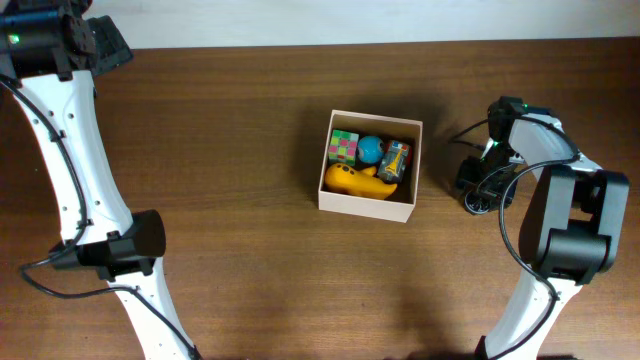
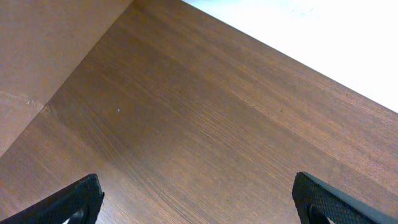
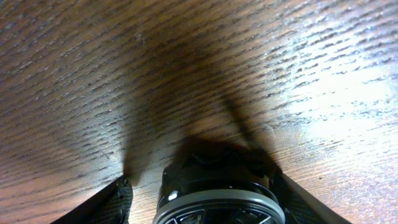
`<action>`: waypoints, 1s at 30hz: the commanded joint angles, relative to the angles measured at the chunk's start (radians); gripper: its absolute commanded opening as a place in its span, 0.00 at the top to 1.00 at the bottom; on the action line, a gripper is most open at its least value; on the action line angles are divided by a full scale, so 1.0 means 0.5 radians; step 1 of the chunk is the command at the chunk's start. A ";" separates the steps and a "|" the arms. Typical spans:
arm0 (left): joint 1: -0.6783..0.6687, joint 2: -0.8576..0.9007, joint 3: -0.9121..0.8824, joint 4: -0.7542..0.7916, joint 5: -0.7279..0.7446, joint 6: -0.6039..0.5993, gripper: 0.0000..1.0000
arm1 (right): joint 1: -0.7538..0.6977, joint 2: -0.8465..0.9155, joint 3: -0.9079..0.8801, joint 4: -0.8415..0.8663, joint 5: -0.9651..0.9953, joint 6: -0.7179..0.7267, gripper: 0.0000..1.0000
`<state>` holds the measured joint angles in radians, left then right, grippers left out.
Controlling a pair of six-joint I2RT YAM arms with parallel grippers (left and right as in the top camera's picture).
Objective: Pack container
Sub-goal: 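Lower the right gripper onto the black round object and grasp it, then carry the black object with the right gripper over the box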
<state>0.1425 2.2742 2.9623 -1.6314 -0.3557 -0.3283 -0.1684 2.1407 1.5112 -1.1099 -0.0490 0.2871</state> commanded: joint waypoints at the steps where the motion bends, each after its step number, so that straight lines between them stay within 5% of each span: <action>1: 0.009 0.000 0.031 0.005 0.000 0.016 0.01 | 0.005 0.031 -0.046 0.014 0.002 -0.005 0.34; 18: 0.009 0.000 0.031 0.005 0.001 0.016 0.01 | 0.009 0.028 -0.004 -0.051 -0.005 -0.005 0.49; 30: 0.009 0.000 0.031 0.005 0.001 0.016 0.01 | 0.101 -0.110 0.587 -0.412 -0.006 -0.051 0.54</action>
<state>0.1425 2.2742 2.9623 -1.6314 -0.3557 -0.3279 -0.1528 2.1441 1.7206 -1.2926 -0.0498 0.2752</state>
